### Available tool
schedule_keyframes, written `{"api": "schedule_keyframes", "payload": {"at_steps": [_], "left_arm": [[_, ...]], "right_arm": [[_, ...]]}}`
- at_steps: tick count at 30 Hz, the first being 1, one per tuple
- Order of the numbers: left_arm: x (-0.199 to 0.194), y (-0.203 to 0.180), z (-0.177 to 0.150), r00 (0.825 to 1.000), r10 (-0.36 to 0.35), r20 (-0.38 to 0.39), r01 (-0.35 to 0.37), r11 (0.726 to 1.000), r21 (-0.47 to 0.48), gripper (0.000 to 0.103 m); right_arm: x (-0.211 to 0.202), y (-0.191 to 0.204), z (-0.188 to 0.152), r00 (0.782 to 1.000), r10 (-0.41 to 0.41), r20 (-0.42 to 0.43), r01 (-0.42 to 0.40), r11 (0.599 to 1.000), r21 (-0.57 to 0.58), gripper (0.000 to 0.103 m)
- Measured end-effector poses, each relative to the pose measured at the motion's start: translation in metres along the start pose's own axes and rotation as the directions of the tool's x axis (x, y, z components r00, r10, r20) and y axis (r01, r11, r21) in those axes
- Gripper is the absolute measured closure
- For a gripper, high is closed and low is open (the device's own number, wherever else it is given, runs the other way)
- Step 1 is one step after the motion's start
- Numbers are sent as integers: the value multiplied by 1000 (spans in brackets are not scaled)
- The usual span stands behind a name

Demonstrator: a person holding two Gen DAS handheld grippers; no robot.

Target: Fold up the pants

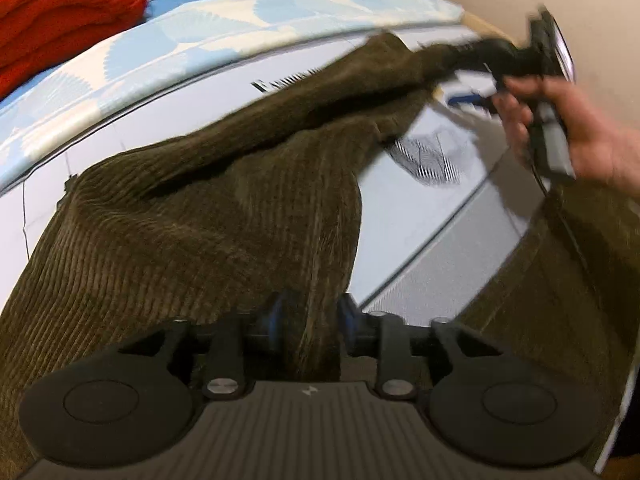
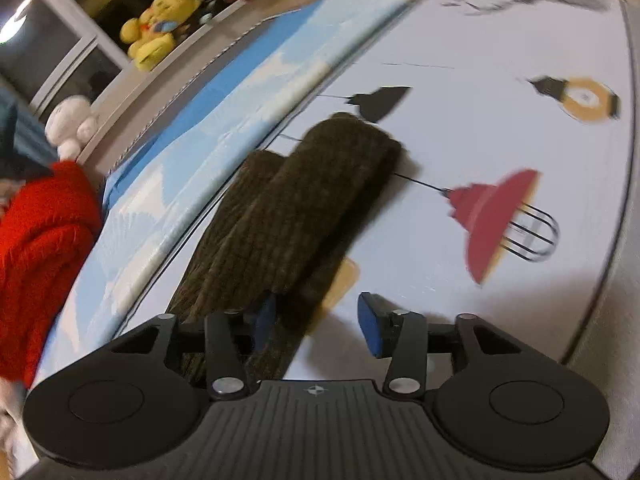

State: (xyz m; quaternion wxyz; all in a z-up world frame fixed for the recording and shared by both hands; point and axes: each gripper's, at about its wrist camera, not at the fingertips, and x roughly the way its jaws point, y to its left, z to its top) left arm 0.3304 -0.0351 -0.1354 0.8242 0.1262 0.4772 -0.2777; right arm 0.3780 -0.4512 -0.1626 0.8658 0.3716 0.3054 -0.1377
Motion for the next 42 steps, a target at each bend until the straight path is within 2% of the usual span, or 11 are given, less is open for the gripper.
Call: {"api": "schedule_keyframes", "payload": {"at_steps": [3,7,16,22,27,30,32,33,34,39,42], "left_arm": [[14,-6,-8,998,50,-39,-48,997,56,73],[17,-3,-8,998,62,-32,-60,997,56,92],[-8,-10,0,994,-52,91,46,996,70,95],[6,-38,-14,993,-94,-72,106,974,200,85],[-33,-18,-13,996,-89,-20,91,985,147,73],[-77,19,-16,998,61,26,-60,998,-20,58],[-109,54,-26,981,192,25,-183,963,-200,50],[-121,71,-32,970,244,3,-233,929,-288,50],[-134,89,-41,955,294,-33,-285,882,-376,50],[-171,148,-109,889,431,-155,-423,644,-637,48],[-156,175,-139,882,411,-233,-455,605,-654,46]], "right_arm": [[5,13,-6,999,-28,19,30,994,-107,48],[13,24,1,1000,-15,-1,14,981,-193,93],[-104,34,54,951,-139,277,189,968,-162,98],[-95,-83,33,897,-426,-122,436,897,73,92],[-107,-103,38,939,-340,-41,342,937,69,59],[-90,-103,39,944,-325,-56,325,946,0,46],[-86,-104,35,939,-344,-27,343,939,-39,55],[-84,-99,36,928,-373,-9,372,926,-64,88],[-86,-99,36,929,-371,-3,370,927,-61,93],[-124,-98,40,891,-444,93,444,896,22,93],[-128,-109,35,869,-493,39,493,870,21,87]]}}
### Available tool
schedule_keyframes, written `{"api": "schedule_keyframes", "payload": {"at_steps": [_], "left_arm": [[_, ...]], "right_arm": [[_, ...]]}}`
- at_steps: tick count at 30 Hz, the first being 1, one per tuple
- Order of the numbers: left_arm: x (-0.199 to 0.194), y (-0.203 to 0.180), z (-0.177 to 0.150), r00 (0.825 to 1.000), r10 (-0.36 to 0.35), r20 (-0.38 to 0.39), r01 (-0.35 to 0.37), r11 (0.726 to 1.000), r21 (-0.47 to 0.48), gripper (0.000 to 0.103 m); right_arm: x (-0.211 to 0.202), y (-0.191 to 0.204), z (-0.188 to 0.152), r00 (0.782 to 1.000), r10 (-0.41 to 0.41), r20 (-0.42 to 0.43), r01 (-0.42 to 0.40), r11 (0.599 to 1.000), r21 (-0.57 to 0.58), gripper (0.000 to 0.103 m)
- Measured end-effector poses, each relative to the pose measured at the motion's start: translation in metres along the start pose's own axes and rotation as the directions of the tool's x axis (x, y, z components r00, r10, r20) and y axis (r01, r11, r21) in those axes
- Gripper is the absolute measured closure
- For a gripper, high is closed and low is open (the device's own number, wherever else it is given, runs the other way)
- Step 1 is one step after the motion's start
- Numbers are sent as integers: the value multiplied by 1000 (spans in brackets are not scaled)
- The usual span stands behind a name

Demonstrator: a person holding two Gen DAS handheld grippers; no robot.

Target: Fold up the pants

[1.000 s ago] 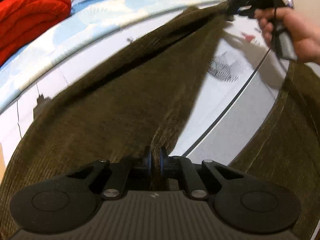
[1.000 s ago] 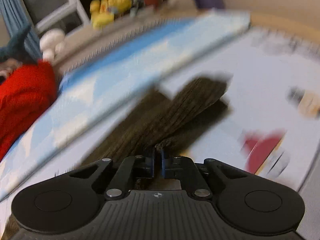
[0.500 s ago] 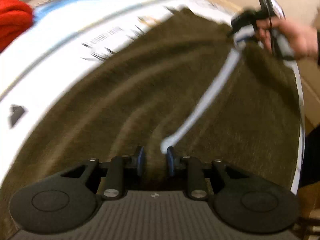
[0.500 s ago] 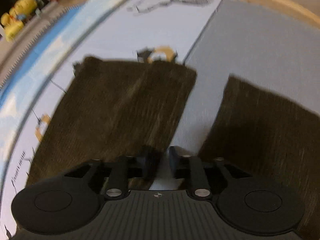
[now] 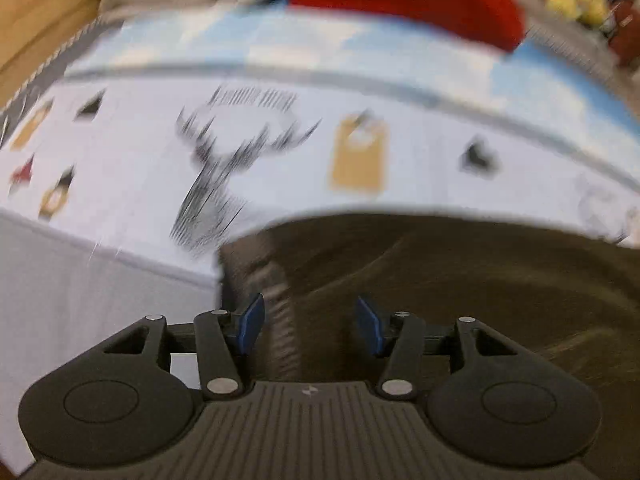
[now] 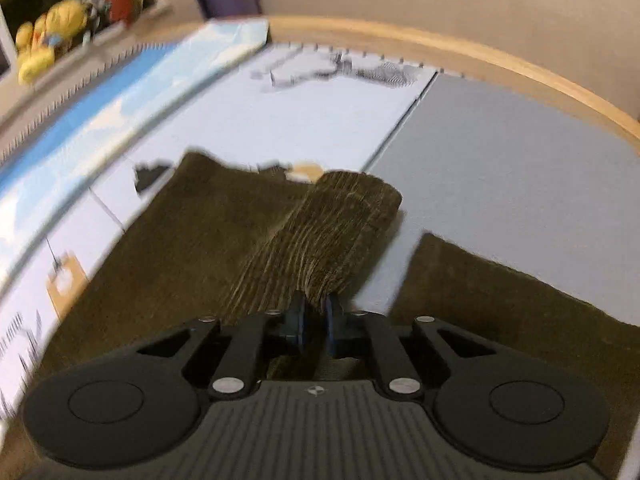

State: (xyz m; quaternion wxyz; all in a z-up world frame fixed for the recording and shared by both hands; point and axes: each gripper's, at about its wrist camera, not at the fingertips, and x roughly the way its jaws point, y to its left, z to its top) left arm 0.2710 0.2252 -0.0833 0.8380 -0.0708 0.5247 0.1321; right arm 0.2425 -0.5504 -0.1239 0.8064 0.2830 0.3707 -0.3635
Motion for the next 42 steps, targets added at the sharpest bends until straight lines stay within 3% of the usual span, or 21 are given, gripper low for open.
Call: {"api": "schedule_keyframes", "payload": {"at_steps": [1,3,6,8,10,13,14,15,17,20,23,26,28,30,34,38,40,42], "left_arm": [[5,6,-1,1000,-3,5,3,1000,12,45],[17,21,0,1000,-16,13,16,1000,17,30],[30,46,3,997,-76,30,78,994,-72,29],[39,54,3,991,-127,37,130,986,-104,27],[49,55,5,989,-144,35,147,983,-107,27],[67,54,5,991,-133,30,136,985,-107,29],[74,53,5,989,-146,23,147,983,-107,48],[78,53,7,989,-145,24,147,985,-95,63],[70,62,13,986,-139,96,152,978,-141,69],[54,56,18,979,-35,200,61,990,-127,68],[51,44,17,991,-16,130,27,996,-82,61],[19,47,11,985,2,170,15,996,-93,54],[-9,57,7,986,-8,168,32,990,-140,47],[-32,67,-1,992,-56,111,73,984,-164,47],[-64,72,-40,993,-115,26,116,991,-69,39],[-58,84,-99,993,-113,-20,112,993,-31,37],[-41,90,-119,990,-104,-94,101,994,-30,39],[-38,92,-122,996,-66,-65,65,998,-11,41]], "right_arm": [[-3,-7,0,1000,-6,-13,6,999,37,83],[-19,-18,4,999,46,-17,-44,993,107,82],[-71,-16,12,978,195,75,-201,976,87,81],[-112,-12,13,936,324,141,-327,945,0,72],[-151,-11,8,879,440,187,-423,898,-122,60],[-190,-12,-6,824,527,207,-461,837,-294,55],[-197,-15,-12,819,537,202,-459,824,-332,55],[-200,-18,-20,821,540,188,-450,813,-369,55],[-199,-23,-29,839,522,153,-427,807,-408,55],[-190,-28,-32,869,472,151,-377,827,-417,55],[-180,-31,-35,905,407,126,-323,849,-418,55],[-170,-42,-37,932,356,65,-313,882,-351,55],[-162,-52,-36,936,349,40,-325,902,-284,55],[-159,-60,-38,937,347,20,-333,913,-235,55],[-157,-65,-40,922,387,-21,-384,906,-178,55],[-168,-57,-43,898,439,-31,-437,880,-189,55],[-178,-53,-47,889,457,-4,-448,870,-206,55],[-191,-49,-49,883,469,23,-450,859,-244,55]]}}
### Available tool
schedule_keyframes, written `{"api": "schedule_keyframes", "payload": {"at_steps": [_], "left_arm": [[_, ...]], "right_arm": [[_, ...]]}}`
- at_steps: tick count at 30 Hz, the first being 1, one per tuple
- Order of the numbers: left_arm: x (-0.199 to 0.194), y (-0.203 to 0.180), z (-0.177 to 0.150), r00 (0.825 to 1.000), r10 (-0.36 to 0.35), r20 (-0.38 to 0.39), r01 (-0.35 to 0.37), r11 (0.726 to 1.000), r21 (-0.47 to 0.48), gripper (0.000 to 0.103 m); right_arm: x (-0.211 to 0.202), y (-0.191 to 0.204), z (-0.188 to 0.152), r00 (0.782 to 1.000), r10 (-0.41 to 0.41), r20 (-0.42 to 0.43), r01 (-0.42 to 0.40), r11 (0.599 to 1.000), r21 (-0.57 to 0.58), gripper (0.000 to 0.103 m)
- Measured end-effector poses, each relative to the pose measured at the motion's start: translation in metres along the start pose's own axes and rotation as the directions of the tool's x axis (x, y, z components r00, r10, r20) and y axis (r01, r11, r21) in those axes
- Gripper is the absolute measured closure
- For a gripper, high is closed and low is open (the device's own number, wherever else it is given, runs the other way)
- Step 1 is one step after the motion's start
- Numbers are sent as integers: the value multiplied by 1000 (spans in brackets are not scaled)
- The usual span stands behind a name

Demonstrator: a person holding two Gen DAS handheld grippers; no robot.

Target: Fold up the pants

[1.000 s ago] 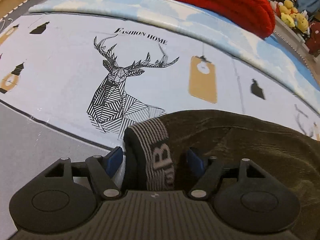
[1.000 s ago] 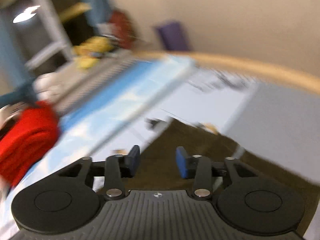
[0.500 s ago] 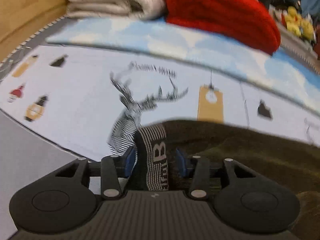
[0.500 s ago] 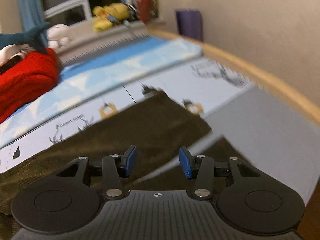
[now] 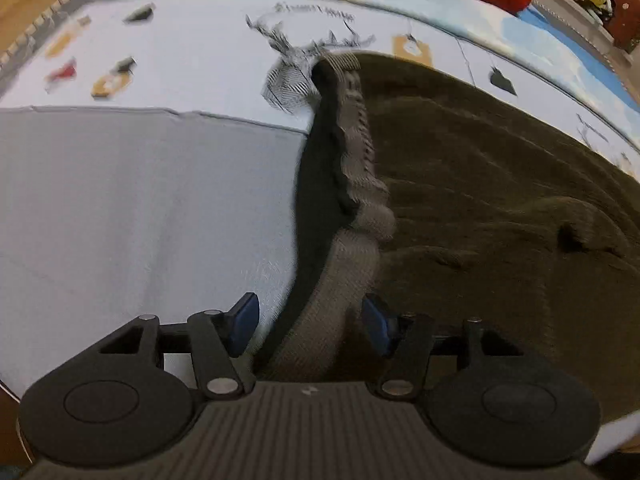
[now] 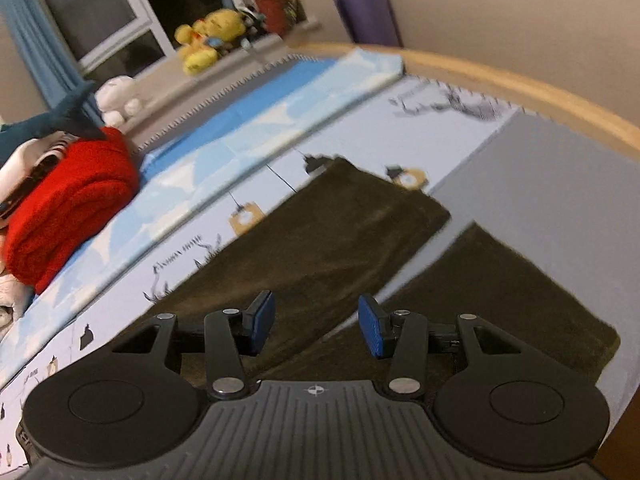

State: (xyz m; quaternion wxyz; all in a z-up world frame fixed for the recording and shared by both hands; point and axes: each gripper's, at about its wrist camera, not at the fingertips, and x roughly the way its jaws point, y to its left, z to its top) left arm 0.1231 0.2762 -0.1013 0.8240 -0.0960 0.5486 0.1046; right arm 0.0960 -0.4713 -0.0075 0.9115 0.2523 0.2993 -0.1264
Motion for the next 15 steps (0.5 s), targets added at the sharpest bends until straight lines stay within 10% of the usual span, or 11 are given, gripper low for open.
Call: {"api": "schedule_keyframes", "payload": {"at_steps": [10,15], "left_arm": [[42,-15,-3,996,6,-91,9,986,168,42],[39,-22,-7,997,30,-66,-12,965,261,86]], "right_arm": [[-37,21,-17,996,91,2,-90,993,-80,55],[-30,30,-22,999,46,-3,-46,993,-108,54]]}}
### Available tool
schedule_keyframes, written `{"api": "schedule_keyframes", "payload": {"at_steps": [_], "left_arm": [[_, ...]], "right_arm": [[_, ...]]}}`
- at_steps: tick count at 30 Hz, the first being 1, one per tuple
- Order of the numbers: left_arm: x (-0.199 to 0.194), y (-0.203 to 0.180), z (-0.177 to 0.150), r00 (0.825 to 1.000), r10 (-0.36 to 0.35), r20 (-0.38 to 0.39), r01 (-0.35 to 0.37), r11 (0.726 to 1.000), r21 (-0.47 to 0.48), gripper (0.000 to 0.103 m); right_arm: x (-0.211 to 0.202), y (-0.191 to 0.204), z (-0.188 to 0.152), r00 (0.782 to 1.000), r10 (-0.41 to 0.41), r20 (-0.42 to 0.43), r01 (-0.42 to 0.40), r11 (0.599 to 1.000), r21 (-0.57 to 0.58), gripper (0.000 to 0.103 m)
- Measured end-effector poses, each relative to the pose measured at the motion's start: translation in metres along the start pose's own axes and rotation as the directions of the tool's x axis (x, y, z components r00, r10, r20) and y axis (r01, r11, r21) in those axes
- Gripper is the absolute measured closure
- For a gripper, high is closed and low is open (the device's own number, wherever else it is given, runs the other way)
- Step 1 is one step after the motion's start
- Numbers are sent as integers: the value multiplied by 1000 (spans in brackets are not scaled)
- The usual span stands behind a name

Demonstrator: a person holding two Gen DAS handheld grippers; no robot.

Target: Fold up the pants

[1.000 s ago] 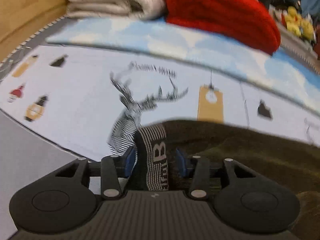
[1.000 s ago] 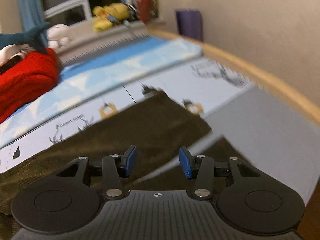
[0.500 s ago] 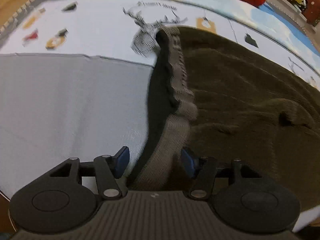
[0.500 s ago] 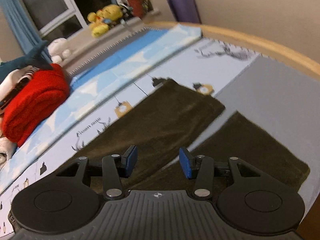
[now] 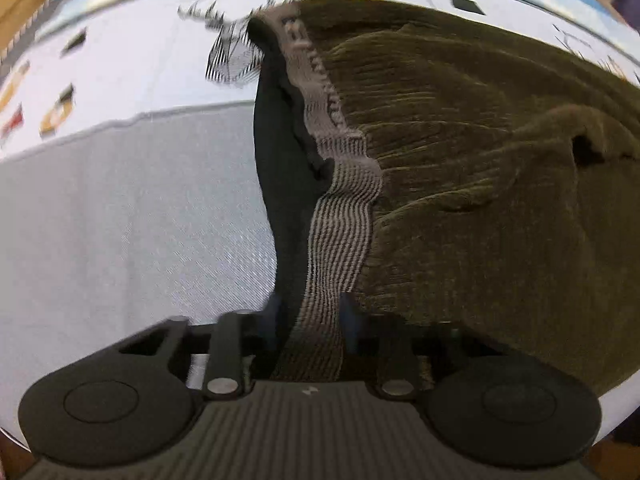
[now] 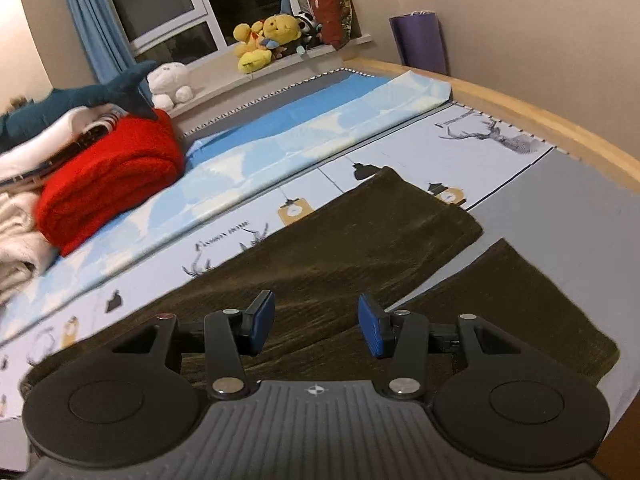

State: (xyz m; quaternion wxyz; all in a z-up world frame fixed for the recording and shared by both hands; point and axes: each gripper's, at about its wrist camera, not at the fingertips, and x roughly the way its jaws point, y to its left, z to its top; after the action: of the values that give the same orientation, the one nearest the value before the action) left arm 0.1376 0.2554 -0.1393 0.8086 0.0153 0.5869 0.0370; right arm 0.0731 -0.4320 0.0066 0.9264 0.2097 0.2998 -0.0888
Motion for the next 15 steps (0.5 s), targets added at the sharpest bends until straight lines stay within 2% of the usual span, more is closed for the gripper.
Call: {"api": "schedule_keyframes", "payload": {"at_steps": [1,3,7,10,13,15], "left_arm": [[-4,-1,-2,1000,21,6,-21,1000,16,90],[-6,-1,-8,999,49,-2,-48,998,42,90],[-11,1,-13,998,52,-18,-51,998,44,86],[-36,-1,-12,994,70,84,-73,997,39,85],[-54,-8,-9,987,-37,159,31,999,36,85],[-53,-22,-11,982,-112,149,98,990,100,81]], "right_arm": [[2,0,0,1000,-3,-7,3,1000,5,54],[6,3,-2,1000,-7,-14,7,1000,10,55],[11,9,-3,1000,-13,-24,13,1000,-22,55],[13,11,-3,999,-6,-38,4,999,-37,54],[12,13,-3,999,0,-37,-2,999,-53,54],[11,11,-3,999,-3,-34,1,998,-55,54]]}}
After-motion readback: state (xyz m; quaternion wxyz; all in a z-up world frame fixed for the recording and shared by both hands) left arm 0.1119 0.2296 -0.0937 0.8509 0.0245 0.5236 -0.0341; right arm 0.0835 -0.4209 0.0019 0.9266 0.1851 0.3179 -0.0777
